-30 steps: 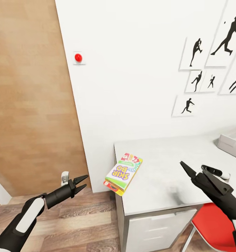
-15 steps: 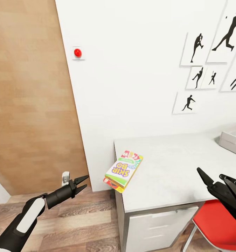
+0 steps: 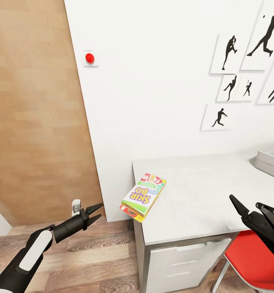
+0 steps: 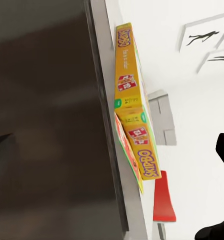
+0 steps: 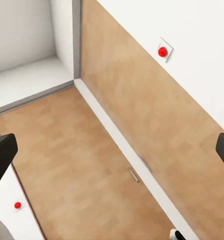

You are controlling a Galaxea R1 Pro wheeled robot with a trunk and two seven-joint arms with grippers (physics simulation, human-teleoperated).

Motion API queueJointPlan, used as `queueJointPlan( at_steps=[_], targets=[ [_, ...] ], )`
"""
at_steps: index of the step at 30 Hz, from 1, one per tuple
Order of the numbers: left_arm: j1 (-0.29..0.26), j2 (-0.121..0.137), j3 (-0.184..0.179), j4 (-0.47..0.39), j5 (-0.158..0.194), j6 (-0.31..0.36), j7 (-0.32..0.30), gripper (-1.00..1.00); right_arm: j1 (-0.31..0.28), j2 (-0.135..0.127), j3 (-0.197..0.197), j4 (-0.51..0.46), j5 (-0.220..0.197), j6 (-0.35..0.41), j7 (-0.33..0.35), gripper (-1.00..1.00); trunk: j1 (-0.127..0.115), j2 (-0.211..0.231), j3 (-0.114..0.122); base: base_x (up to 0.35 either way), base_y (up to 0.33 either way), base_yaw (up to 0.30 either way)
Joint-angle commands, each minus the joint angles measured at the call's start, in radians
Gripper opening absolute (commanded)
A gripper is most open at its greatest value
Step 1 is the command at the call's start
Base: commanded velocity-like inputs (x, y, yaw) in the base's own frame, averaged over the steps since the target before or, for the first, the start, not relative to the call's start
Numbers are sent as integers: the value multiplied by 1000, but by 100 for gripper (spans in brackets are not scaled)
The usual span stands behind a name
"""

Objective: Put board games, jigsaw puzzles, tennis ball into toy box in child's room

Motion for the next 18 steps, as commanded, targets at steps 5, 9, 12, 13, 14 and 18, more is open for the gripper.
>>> queueJointPlan(
  at_steps=[5,9,12,13,14,18],
  targets=[
    [-1,1,-1,0,8,5,-3,100,-1,0,0,0,-3,9,0,100,0,0,-1,0,-78,0],
    [-1,1,0,0,9,5,-4,100,-1,0,0,0,-3,9,-1,100,0,0,-1,0,-222,0],
    [-1,1,0,-1,9,5,-4,100,-1,1,0,0,-3,9,-1,100,0,0,-1,0,-104,0],
    [-1,1,0,-1,9,5,-4,100,-1,1,0,0,-3,9,-1,100,0,0,-1,0,-55,0],
    [-1,1,0,-2,9,5,-5,100,-1,1,0,0,-3,9,-1,100,0,0,-1,0,-35,0],
    [-1,1,-1,-3,9,5,-5,100,-1,1,0,0,-3,9,-3,100,0,0,-1,0,-99,0]
  ],
)
